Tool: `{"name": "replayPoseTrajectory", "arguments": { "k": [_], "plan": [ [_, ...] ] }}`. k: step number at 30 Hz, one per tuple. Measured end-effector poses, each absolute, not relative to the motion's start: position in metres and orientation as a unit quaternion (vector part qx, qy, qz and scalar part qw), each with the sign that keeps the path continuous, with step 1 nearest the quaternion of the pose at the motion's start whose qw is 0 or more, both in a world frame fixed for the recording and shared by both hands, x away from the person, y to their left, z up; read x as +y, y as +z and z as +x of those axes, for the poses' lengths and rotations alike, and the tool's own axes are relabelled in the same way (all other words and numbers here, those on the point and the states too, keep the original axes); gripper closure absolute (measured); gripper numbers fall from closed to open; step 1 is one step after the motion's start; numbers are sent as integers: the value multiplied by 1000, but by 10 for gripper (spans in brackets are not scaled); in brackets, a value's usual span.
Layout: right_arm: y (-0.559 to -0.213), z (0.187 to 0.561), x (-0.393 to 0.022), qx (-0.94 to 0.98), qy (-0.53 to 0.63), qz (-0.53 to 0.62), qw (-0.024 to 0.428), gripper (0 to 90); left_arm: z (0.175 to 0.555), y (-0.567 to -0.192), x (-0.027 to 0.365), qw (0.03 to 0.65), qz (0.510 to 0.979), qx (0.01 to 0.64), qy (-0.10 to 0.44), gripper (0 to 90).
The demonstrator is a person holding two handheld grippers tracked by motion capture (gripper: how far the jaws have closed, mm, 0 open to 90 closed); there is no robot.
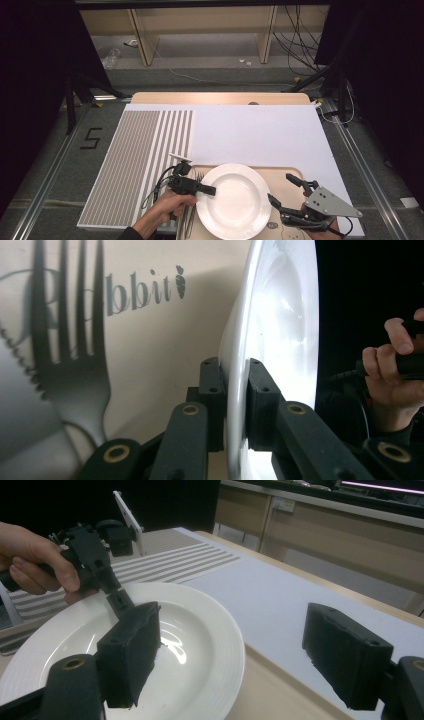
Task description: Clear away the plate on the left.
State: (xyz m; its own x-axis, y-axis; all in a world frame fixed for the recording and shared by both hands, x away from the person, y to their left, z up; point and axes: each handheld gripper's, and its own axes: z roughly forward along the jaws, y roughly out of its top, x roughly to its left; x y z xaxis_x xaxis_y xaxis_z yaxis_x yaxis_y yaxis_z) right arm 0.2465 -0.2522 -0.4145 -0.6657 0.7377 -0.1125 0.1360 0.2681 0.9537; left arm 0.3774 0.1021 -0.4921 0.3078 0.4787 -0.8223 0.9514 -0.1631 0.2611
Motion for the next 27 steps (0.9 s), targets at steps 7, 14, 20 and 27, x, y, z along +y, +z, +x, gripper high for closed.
{"name": "replayPoseTrajectory", "arguments": {
  "k": [7, 14, 20, 27],
  "plan": [
    [-415, 246, -252, 744, 528, 293, 285, 239, 379, -495, 92, 396, 707, 503, -301, 803],
    [-415, 246, -252, 744, 529, 293, 285, 239, 381, -497, 81, 395, 707, 500, -306, 802],
    [-415, 246, -252, 744, 529, 293, 284, 239, 382, -501, 75, 390, 705, 502, -316, 801],
    [-415, 246, -252, 744, 530, 292, 284, 239, 383, -504, 76, 383, 701, 508, -322, 791]
  ]
}}
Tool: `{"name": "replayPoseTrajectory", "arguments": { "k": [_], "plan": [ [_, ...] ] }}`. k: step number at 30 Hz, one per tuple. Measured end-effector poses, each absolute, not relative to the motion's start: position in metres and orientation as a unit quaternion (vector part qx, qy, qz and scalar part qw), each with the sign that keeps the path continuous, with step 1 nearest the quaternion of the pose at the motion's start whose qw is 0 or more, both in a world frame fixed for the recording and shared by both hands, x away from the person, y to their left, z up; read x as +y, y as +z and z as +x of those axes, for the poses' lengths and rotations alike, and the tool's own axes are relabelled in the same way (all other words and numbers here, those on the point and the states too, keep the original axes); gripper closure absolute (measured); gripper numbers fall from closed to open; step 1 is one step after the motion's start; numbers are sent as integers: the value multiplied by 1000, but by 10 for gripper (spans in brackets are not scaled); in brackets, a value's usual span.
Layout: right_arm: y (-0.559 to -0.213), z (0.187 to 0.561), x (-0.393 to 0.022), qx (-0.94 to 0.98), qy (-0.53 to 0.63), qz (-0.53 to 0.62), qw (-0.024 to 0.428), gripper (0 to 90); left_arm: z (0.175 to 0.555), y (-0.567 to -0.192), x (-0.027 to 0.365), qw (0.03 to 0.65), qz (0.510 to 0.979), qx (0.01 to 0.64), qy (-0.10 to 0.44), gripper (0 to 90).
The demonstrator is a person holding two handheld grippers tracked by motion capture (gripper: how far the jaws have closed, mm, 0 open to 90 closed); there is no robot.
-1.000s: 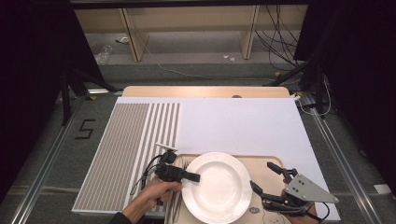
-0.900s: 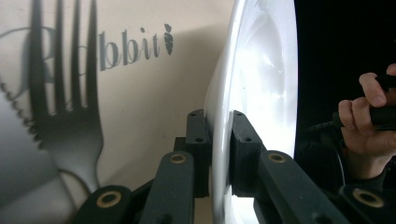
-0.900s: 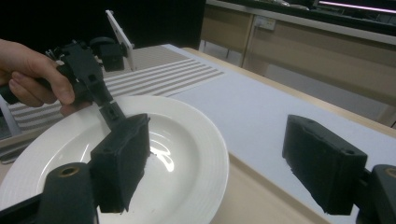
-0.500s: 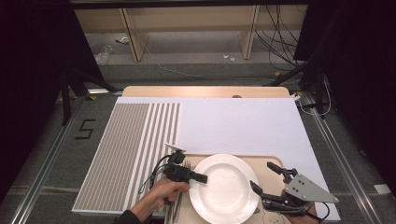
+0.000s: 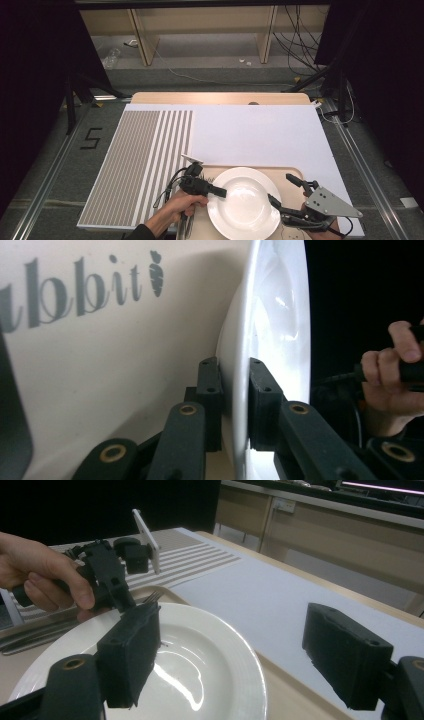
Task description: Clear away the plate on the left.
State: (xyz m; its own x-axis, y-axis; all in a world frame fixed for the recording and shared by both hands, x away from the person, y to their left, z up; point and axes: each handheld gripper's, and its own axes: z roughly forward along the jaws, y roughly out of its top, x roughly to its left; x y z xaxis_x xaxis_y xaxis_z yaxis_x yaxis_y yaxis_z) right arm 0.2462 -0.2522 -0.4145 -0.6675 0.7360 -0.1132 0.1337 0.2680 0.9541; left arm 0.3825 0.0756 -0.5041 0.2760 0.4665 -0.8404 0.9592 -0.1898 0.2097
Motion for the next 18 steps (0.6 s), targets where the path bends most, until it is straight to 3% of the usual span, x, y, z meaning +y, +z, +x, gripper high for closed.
{"name": "replayPoseTrajectory", "arguments": {
  "k": [7, 18],
  "plan": [
    [-415, 246, -252, 745, 528, 292, 284, 239, 381, -503, 75, 376, 718, 503, -300, 786],
    [-415, 246, -252, 747, 527, 293, 281, 238, 381, -490, 75, 381, 739, 483, -274, 494]
  ]
}}
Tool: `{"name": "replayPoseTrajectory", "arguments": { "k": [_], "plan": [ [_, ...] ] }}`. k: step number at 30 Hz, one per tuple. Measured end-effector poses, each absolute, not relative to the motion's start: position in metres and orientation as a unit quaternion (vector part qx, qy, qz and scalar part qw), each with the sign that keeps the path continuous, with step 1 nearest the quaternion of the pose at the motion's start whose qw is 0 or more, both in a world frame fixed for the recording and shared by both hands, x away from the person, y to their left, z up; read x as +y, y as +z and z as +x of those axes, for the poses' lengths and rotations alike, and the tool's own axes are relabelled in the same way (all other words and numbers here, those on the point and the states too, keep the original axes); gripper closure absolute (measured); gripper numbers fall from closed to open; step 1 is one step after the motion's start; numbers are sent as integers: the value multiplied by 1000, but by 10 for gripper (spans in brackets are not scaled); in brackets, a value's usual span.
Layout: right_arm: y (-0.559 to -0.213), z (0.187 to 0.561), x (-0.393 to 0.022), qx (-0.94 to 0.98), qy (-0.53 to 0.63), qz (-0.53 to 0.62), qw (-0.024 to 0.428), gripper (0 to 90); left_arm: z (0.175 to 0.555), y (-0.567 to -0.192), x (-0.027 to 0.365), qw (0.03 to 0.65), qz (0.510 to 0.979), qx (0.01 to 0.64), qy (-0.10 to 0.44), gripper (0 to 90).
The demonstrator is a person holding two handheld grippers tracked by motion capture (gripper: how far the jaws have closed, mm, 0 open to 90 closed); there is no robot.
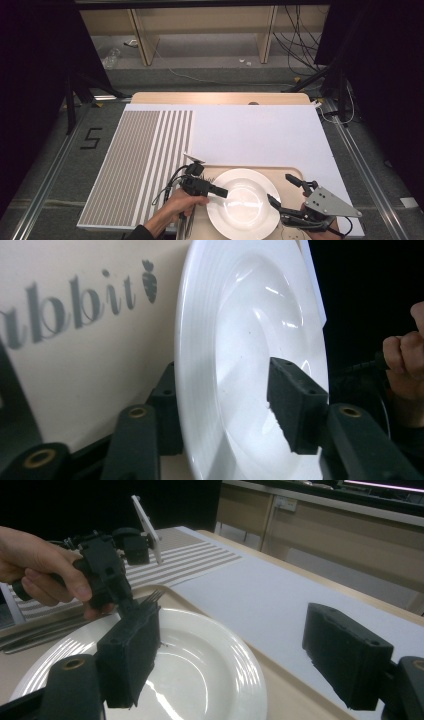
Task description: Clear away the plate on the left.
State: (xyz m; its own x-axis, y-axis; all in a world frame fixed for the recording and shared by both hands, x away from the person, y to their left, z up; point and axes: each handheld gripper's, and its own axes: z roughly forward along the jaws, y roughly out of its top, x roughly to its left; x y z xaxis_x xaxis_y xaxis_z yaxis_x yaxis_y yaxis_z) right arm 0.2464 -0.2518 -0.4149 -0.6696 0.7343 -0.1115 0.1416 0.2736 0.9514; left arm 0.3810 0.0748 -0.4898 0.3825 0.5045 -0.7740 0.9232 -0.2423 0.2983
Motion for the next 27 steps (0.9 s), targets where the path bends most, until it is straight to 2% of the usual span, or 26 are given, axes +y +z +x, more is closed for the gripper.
{"name": "replayPoseTrajectory", "arguments": {
  "k": [10, 27],
  "plan": [
    [-415, 247, -251, 747, 528, 294, 278, 236, 377, -470, 86, 390, 765, 466, -213, 365],
    [-416, 248, -252, 746, 531, 298, 270, 227, 366, -442, 114, 456, 771, 424, -134, 279]
  ]
}}
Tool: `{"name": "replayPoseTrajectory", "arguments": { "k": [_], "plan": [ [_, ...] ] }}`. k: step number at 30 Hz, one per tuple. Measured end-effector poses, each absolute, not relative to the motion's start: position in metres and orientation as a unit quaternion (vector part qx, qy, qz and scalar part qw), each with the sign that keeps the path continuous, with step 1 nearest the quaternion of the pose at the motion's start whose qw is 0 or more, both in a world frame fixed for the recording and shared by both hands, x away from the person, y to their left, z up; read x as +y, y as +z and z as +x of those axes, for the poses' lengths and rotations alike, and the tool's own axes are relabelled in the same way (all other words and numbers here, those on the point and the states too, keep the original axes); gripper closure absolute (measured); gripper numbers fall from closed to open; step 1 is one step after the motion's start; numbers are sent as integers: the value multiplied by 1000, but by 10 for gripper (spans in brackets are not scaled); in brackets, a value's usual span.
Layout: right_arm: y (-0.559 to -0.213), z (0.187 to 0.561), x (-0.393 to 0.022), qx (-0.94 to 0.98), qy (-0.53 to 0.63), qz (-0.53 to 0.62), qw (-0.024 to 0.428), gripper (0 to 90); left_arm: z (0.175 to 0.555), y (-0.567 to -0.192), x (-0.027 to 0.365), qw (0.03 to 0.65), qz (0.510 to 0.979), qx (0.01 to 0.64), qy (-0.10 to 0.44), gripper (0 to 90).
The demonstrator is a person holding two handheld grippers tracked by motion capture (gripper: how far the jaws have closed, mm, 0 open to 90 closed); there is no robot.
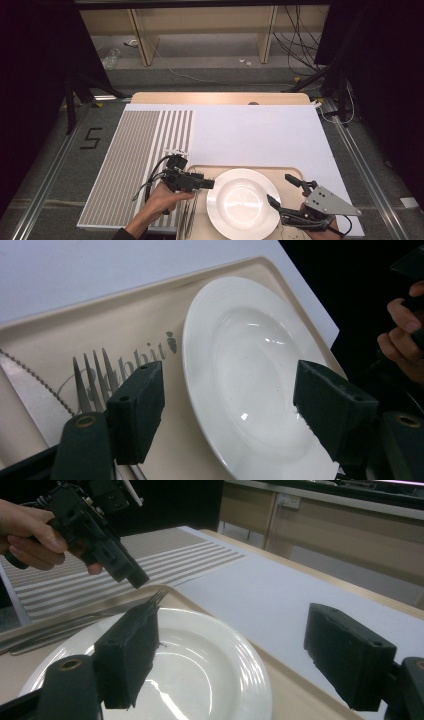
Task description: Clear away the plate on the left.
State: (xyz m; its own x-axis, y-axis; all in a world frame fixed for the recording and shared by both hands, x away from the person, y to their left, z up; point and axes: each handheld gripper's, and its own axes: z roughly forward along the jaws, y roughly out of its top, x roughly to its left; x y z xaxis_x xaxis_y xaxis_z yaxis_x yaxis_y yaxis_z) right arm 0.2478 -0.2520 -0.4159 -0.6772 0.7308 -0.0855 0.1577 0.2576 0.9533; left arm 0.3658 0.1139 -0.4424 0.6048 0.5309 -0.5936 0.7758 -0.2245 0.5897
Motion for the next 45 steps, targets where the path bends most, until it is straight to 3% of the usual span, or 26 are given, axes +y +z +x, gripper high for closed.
{"name": "replayPoseTrajectory", "arguments": {
  "k": [21, 37, 45],
  "plan": [
    [-416, 249, -254, 742, 537, 302, 262, 224, 347, -427, 140, 549, 744, 379, -39, 237],
    [-416, 250, -254, 740, 541, 306, 256, 218, 330, -419, 159, 586, 738, 332, 38, 227],
    [-416, 250, -254, 739, 544, 308, 251, 208, 324, -420, 163, 595, 737, 317, 52, 214]
  ]
}}
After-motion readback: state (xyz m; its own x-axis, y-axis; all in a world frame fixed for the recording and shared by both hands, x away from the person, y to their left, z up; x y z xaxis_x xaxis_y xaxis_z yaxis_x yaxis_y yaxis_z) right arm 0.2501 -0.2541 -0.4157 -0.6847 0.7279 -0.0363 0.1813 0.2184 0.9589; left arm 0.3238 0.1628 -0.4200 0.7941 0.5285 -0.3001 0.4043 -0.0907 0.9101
